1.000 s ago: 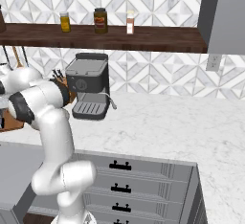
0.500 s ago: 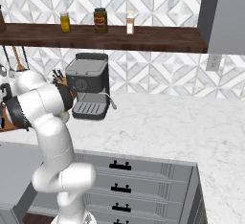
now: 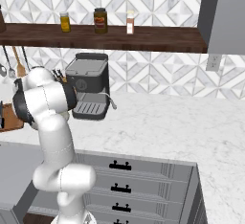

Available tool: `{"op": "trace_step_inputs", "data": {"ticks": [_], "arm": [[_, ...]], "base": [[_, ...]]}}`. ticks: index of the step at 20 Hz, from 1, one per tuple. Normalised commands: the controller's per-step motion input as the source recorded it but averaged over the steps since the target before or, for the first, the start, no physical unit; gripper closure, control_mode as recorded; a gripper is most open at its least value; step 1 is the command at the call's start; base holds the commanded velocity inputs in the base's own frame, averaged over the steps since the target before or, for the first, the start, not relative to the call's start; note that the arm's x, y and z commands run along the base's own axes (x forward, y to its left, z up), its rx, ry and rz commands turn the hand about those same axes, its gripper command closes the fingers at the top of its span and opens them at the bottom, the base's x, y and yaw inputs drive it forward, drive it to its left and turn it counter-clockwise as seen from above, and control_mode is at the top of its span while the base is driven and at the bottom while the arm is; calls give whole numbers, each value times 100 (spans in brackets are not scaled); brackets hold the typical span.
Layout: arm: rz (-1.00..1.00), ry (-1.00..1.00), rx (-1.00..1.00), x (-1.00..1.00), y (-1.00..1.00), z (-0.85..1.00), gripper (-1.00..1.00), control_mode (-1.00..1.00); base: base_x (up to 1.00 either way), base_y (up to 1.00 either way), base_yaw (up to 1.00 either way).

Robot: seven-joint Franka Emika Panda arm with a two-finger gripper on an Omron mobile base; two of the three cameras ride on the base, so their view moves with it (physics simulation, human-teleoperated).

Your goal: Pick up the knife from the drawer and place it on the cutting board. Then place the meat from the plate to the cutting board.

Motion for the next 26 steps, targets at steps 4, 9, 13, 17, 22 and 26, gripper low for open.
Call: {"op": "trace_step_inputs", "data": {"ticks": [4, 9, 13, 17, 22, 26], "arm": [[0, 2, -6, 28, 2, -25, -100, -100], [0, 0, -5, 6, 1, -41, -100, -100], [0, 0, -2, 0, 0, -46, -100, -100], [0, 0, -3, 1, 0, -25, -100, -100], [0, -3, -1, 13, 0, -9, -100, -100], [0, -3, 0, 29, 0, 0, -100, -100]], "base": [[0, 0, 0], [0, 0, 0], [0, 0, 0], [0, 0, 0], [0, 0, 0], [0, 0, 0]]}}
